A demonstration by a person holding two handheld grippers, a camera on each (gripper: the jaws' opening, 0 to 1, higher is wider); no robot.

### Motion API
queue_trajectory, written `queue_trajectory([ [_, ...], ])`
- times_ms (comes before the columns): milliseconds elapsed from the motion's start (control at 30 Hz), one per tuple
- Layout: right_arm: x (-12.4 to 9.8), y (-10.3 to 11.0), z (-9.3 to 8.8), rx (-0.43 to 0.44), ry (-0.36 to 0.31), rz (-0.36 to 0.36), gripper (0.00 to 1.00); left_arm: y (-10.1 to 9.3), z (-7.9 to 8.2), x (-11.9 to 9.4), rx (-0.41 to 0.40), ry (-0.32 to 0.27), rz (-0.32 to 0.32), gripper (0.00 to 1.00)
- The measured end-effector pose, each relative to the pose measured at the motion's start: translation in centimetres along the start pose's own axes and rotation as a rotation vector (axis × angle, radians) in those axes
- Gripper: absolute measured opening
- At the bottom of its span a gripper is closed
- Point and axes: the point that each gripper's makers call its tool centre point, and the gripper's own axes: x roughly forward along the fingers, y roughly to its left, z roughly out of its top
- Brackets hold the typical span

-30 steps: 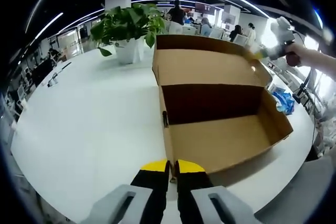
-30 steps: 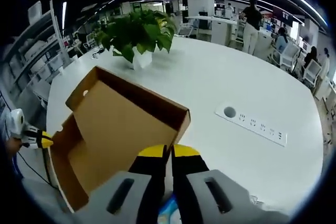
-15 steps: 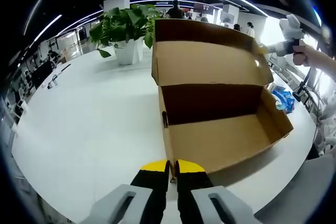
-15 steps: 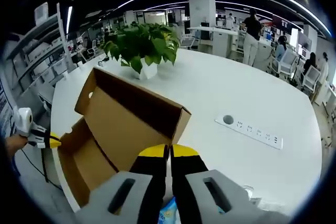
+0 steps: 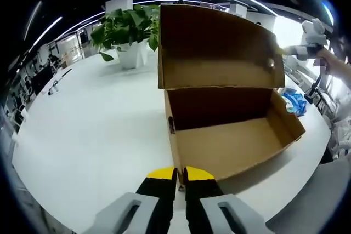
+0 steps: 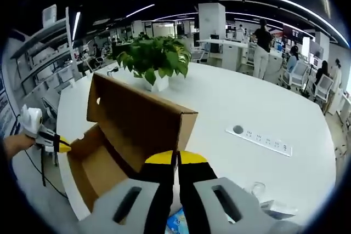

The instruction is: Operate the shoe box by opening the lid, removing the specified soft item, and placing it in the target area until the item is outside and the box remains undamaged.

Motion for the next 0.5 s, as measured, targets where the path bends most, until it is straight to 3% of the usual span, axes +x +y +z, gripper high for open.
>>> queue_trajectory([
  [333,-1.6,1.1,-0.5,0.023,-0.056,-0.007,0.00,0.0,0.0,-0.1,0.003,-0.005,-0.003,0.05],
  [500,-2.3,1.9,-0.8,-0.018,-0.071,-0.020,0.00,0.0,0.0,-0.1,0.004,-0.012,-0.002,0.05],
])
